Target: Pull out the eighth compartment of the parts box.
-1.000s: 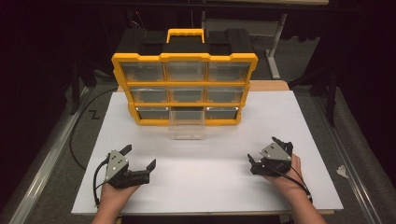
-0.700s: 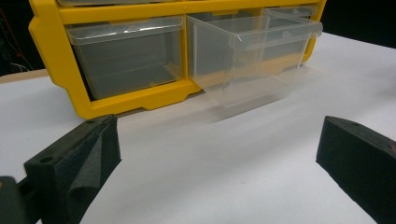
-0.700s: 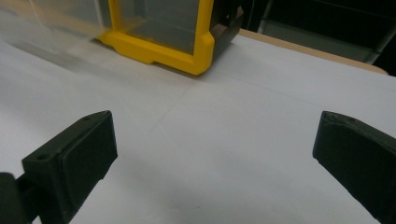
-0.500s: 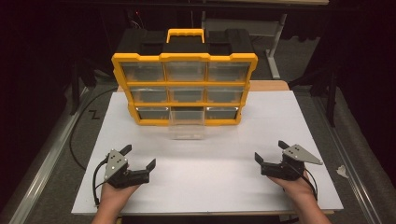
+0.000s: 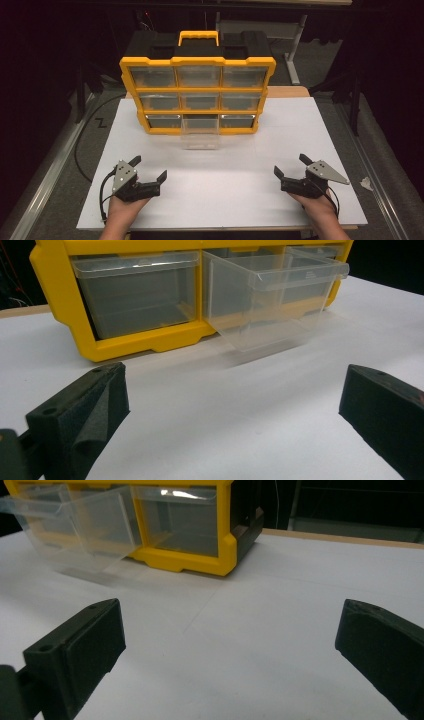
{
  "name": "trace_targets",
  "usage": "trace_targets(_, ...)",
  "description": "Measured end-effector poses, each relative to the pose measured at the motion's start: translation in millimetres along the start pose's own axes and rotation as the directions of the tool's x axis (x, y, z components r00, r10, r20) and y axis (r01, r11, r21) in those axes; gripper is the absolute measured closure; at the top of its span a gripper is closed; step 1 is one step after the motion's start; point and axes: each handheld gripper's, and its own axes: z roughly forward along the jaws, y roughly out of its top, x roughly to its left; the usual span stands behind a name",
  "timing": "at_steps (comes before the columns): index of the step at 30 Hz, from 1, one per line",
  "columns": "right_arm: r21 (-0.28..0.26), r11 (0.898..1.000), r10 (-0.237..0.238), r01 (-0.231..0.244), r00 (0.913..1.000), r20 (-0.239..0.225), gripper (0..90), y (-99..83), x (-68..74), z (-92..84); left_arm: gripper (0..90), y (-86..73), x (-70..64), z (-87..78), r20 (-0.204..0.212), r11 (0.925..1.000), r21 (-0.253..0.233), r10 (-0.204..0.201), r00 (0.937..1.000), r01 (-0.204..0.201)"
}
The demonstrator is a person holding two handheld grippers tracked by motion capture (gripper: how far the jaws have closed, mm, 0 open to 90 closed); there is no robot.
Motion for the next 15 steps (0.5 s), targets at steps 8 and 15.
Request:
trace_targets(8,0.011,1.0,-0.006,0.006,1.0,0.007,0.8,-0.8,-2.8,-1.9,0.5,-0.1,-2.1,0.7,0.0,0.9999,0.005,0.013,0.9999,-0.013)
trace_targets(15,0.014,1.0,-0.025,0.025,0.9995,0.02,0.8,-0.2,-0.7,-2.3,0.3,-0.1,-0.7,0.1,0.001,0.9999,0.003,0.012,0.9999,-0.012)
